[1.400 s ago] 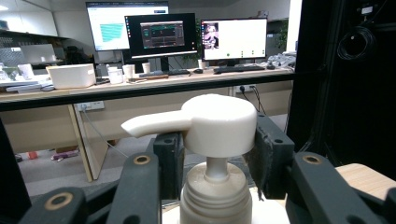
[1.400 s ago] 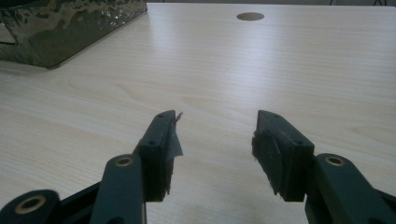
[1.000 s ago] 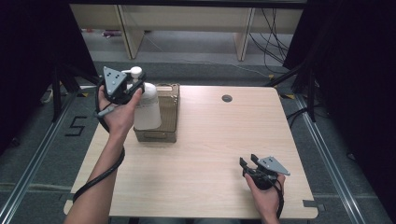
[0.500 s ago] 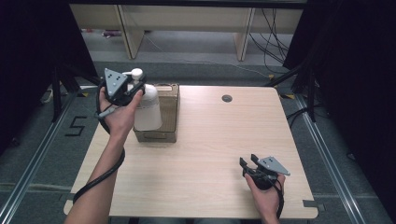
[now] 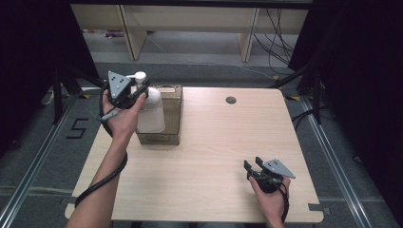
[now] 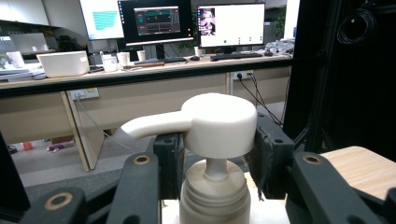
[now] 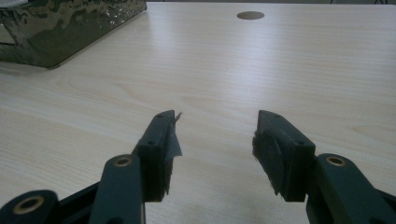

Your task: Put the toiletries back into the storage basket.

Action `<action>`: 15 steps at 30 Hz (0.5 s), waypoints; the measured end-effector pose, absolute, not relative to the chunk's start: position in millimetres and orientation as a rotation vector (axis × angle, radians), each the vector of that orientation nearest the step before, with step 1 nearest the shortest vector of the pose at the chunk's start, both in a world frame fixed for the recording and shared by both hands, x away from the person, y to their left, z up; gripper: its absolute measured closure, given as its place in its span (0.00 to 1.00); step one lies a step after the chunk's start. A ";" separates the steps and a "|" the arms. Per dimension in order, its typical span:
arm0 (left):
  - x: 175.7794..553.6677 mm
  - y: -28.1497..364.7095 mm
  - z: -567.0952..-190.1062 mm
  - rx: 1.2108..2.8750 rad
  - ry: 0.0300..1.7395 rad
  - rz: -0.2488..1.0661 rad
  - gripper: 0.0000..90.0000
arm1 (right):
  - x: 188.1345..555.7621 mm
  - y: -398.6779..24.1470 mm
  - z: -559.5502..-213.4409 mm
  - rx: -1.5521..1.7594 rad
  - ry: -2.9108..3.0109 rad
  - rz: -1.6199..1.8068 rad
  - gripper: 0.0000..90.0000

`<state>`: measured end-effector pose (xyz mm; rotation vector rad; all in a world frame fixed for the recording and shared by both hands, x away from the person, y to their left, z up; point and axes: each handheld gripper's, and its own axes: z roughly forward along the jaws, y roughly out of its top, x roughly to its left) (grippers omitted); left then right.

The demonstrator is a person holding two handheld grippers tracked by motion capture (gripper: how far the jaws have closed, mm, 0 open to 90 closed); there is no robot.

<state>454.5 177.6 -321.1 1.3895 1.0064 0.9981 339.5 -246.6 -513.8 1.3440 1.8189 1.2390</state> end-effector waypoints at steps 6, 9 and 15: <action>454.2 177.0 -323.4 1.396 1.011 0.994 0.66 | 339.4 -246.3 -513.8 1.344 1.815 1.233 0.54; 454.3 176.7 -325.1 1.402 1.014 0.991 0.66 | 339.8 -246.1 -514.0 1.348 1.821 1.240 0.54; 453.7 175.9 -329.9 1.409 1.018 0.977 0.66 | 340.4 -245.9 -514.5 1.350 1.814 1.247 0.54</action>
